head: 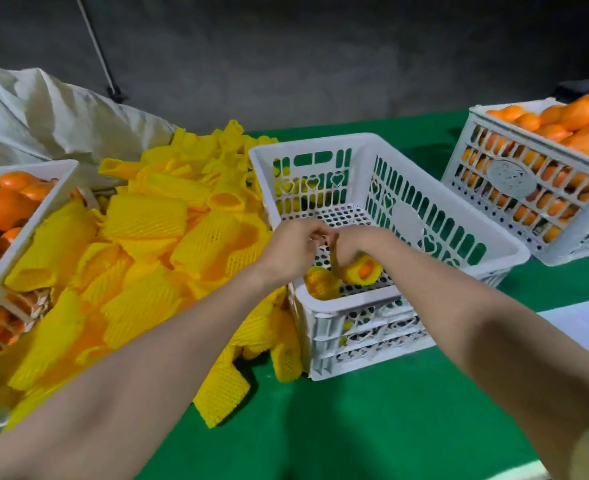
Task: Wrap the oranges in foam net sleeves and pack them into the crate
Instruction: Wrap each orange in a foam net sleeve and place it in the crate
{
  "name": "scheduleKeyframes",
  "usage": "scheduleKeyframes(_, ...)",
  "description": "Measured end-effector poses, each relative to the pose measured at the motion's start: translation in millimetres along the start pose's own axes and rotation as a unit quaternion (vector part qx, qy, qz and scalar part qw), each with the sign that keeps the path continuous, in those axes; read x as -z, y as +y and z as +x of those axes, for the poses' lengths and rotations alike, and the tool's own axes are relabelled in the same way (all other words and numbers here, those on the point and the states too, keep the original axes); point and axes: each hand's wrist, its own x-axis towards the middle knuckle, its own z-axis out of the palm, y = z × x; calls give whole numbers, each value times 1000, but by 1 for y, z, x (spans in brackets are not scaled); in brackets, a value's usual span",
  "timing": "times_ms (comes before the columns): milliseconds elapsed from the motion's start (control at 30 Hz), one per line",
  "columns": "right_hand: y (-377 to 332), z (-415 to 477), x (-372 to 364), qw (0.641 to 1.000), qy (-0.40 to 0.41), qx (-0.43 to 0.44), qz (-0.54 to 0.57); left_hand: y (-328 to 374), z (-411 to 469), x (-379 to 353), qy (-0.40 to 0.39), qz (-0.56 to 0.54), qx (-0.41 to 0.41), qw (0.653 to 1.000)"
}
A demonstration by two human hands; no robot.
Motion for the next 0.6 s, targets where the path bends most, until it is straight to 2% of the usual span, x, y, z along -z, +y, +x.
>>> scheduleKeyframes(67, -2, 8, -8, 991, -102, -5, -87, -6, 0, -2, 11, 21, 3, 1000)
scheduleKeyframes(133, -4, 11, -14, 981, -157, 7, -112, -9, 0, -2, 18, 10, 5, 1000)
scheduleKeyframes(233, -9, 9, -15, 975, -208, 8, -80, -12, 1, -4, 21, 5, 4, 1000)
scheduleKeyframes(333, -14, 3, -14, 973, -202, 4, -109, -14, -1, -4, 29, -9, 1, 1000)
scheduleKeyframes(400, -18, 0, -12, 980, -161, 16, -118, -16, -3, -3, 31, -30, 1, 999)
scheduleKeyframes(467, -26, 1, -10, 993, -84, 52, -67, -17, -6, 0, 42, -70, 7, 997)
scheduleKeyframes(533, -36, 1, -7, 995, 54, 80, 6, -17, -9, 3, 68, -113, 15, 991)
scheduleKeyframes(600, -42, -4, -2, 968, 215, 70, 110, -19, -15, 11, 112, -162, 33, 980)
